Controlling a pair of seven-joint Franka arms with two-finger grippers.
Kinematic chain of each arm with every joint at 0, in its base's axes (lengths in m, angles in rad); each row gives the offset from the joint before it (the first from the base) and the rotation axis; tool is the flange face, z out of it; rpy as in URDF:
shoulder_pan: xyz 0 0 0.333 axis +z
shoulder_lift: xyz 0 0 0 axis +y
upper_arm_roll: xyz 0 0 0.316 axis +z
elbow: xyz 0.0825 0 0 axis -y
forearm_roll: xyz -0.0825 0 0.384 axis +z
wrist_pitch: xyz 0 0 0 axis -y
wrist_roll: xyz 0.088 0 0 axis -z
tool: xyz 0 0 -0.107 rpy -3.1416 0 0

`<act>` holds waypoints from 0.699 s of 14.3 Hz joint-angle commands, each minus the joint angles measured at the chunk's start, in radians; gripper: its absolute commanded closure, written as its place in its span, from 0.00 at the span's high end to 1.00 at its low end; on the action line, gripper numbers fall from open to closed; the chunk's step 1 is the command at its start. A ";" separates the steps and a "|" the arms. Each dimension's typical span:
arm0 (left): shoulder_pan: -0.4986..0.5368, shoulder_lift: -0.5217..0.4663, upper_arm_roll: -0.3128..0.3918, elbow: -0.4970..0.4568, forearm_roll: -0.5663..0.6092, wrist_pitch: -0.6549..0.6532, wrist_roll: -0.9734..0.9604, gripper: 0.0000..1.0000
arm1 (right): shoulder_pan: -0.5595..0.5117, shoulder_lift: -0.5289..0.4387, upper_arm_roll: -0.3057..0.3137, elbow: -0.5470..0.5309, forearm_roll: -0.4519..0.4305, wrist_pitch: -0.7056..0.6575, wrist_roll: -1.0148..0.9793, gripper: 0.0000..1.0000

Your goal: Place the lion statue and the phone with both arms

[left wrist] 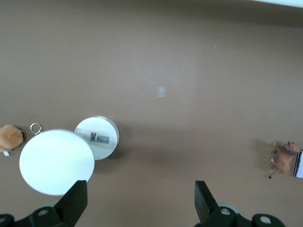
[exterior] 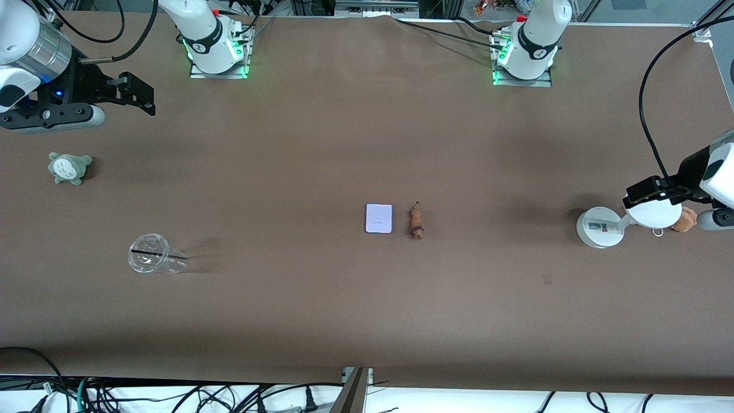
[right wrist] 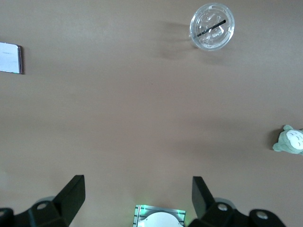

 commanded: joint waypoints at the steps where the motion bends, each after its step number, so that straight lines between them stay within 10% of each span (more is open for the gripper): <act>1: -0.002 -0.036 -0.003 -0.041 0.002 -0.021 0.012 1.00 | -0.008 -0.037 0.001 -0.046 -0.014 0.018 -0.012 1.00; 10: -0.005 -0.059 -0.003 -0.072 0.005 -0.015 0.014 1.00 | -0.006 -0.049 -0.016 -0.066 -0.014 0.029 -0.012 1.00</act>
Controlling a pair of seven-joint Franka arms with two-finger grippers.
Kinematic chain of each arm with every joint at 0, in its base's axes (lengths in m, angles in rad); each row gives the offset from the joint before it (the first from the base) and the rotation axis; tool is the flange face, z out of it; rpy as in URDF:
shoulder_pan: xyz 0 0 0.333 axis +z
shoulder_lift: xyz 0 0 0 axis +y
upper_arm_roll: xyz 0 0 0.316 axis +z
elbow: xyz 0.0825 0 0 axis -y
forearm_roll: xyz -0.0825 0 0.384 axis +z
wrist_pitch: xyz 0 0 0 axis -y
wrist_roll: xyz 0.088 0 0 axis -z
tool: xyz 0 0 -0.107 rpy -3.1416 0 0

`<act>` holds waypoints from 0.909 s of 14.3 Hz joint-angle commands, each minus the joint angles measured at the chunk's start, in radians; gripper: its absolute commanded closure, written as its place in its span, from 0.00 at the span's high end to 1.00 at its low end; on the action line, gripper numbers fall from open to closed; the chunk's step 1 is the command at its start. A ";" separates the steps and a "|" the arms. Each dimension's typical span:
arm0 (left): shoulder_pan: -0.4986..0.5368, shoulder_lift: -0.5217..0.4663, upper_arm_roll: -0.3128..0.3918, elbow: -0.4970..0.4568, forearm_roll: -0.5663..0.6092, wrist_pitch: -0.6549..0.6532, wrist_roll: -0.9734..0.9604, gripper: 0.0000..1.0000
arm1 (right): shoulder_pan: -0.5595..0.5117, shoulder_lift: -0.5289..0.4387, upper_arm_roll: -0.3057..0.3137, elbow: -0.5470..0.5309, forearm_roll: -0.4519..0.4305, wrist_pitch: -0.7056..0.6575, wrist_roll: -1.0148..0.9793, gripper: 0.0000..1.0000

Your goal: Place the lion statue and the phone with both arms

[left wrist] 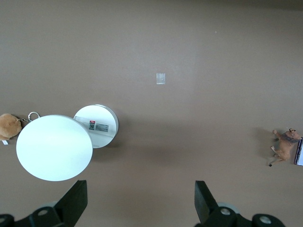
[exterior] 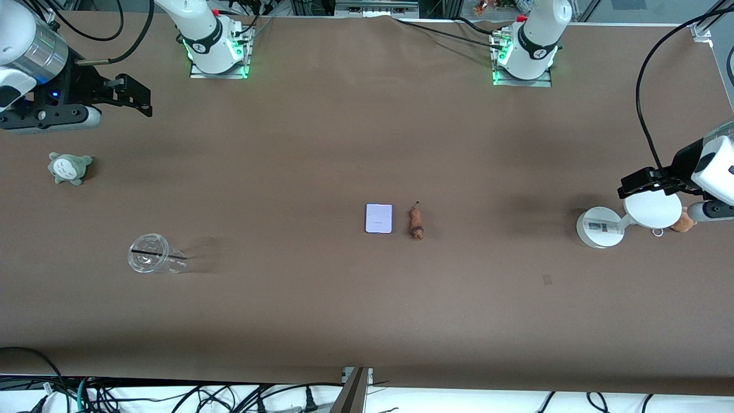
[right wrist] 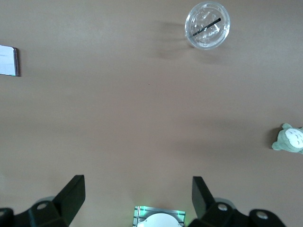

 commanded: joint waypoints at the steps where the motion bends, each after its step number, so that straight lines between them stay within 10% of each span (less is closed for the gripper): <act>1: -0.007 -0.030 -0.001 -0.031 0.006 0.002 0.012 1.00 | -0.008 -0.036 0.001 -0.039 -0.014 0.012 -0.011 1.00; 13: -0.031 -0.045 0.007 -0.048 0.019 0.006 0.013 1.00 | -0.006 -0.038 -0.010 -0.027 -0.011 0.004 -0.005 1.00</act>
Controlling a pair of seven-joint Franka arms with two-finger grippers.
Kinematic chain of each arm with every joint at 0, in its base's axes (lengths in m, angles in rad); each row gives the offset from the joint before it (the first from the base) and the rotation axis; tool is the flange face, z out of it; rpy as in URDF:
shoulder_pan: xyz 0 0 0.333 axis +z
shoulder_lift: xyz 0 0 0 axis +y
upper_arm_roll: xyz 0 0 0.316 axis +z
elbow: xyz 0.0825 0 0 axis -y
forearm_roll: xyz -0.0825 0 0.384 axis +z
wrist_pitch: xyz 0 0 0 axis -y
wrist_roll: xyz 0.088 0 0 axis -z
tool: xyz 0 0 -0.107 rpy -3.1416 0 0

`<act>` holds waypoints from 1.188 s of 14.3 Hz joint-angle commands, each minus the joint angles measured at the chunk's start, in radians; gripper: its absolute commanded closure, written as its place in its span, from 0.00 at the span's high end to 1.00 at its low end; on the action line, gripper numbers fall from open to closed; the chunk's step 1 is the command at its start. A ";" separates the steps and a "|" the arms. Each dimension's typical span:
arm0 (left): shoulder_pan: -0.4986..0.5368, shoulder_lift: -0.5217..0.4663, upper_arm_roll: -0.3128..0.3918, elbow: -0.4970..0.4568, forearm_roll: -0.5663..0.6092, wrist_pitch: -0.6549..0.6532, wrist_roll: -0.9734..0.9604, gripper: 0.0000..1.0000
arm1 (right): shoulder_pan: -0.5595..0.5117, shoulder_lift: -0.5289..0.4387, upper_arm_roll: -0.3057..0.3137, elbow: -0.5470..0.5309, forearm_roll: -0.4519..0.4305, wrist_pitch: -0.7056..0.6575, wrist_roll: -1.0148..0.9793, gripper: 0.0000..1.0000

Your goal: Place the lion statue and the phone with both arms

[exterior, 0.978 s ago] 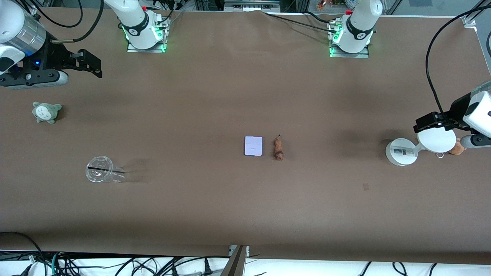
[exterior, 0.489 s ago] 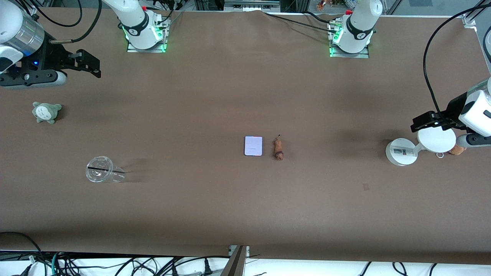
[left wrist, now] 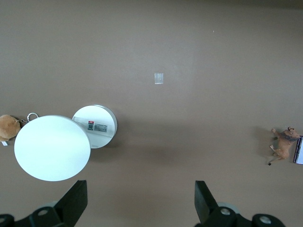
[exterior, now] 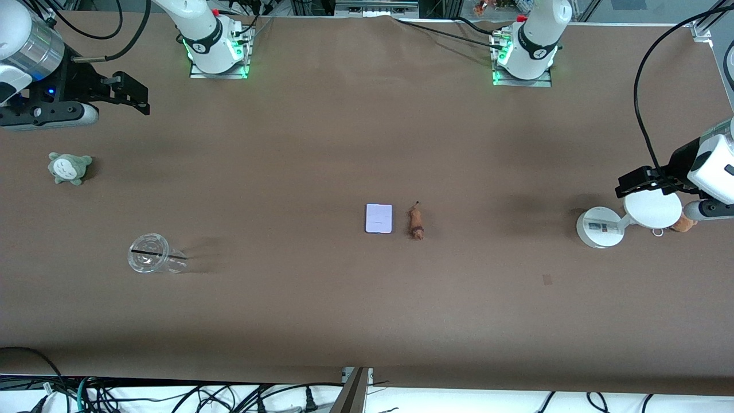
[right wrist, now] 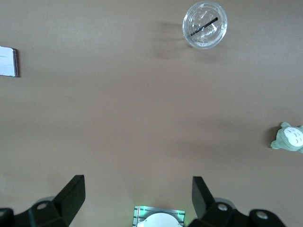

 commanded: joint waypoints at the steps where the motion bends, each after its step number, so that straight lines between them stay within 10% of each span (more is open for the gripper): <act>1: -0.023 -0.040 0.006 -0.050 0.017 0.008 0.013 1.00 | -0.006 -0.028 -0.004 -0.023 -0.011 0.002 -0.005 1.00; 10: -0.152 0.058 -0.025 -0.042 0.003 0.032 -0.026 1.00 | -0.005 -0.029 0.002 -0.021 -0.011 0.006 0.001 1.00; 17: -0.389 0.242 -0.026 -0.045 -0.033 0.313 -0.350 1.00 | -0.005 -0.028 0.002 -0.021 -0.011 0.004 0.001 1.00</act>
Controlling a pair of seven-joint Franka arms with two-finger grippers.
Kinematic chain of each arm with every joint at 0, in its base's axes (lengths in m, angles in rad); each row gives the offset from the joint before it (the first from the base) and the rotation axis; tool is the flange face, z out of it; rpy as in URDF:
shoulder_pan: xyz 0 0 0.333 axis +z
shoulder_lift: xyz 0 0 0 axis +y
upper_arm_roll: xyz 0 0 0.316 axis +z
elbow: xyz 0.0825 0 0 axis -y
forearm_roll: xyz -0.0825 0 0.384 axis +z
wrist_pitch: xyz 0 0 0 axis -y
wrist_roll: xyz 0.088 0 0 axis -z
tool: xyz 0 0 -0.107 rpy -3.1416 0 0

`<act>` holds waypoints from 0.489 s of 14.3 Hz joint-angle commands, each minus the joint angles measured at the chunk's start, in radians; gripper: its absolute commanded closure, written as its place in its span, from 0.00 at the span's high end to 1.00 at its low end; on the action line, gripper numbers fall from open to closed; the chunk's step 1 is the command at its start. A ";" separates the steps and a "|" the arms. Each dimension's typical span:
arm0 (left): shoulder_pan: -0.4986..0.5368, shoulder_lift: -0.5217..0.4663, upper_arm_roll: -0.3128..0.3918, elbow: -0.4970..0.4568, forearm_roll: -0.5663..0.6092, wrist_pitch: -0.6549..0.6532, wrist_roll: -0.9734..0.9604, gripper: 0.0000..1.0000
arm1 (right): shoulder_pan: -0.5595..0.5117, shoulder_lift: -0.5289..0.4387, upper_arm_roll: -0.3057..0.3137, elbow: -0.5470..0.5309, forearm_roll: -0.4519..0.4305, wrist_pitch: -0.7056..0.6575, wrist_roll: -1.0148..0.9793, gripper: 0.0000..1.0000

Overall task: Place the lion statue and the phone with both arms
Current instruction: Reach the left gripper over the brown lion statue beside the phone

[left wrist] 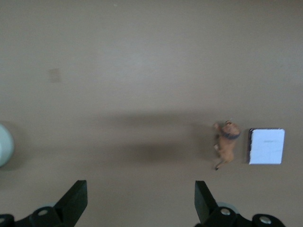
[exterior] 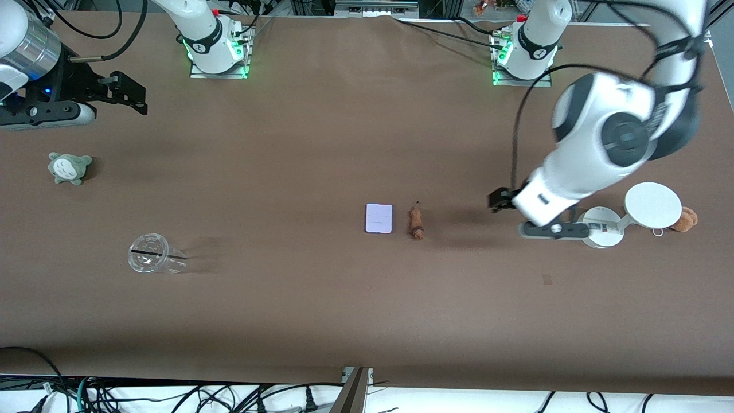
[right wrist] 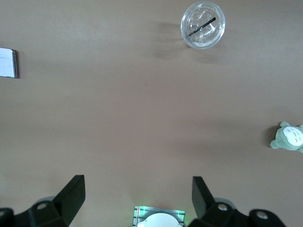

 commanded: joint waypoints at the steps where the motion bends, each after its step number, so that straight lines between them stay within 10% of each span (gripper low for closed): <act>1: -0.092 0.074 0.014 0.005 -0.015 0.098 -0.152 1.00 | -0.005 -0.027 0.006 -0.021 -0.011 0.004 -0.001 1.00; 7: -0.164 0.134 0.014 -0.060 -0.009 0.249 -0.261 1.00 | -0.005 -0.027 0.007 -0.021 -0.011 0.004 0.001 1.00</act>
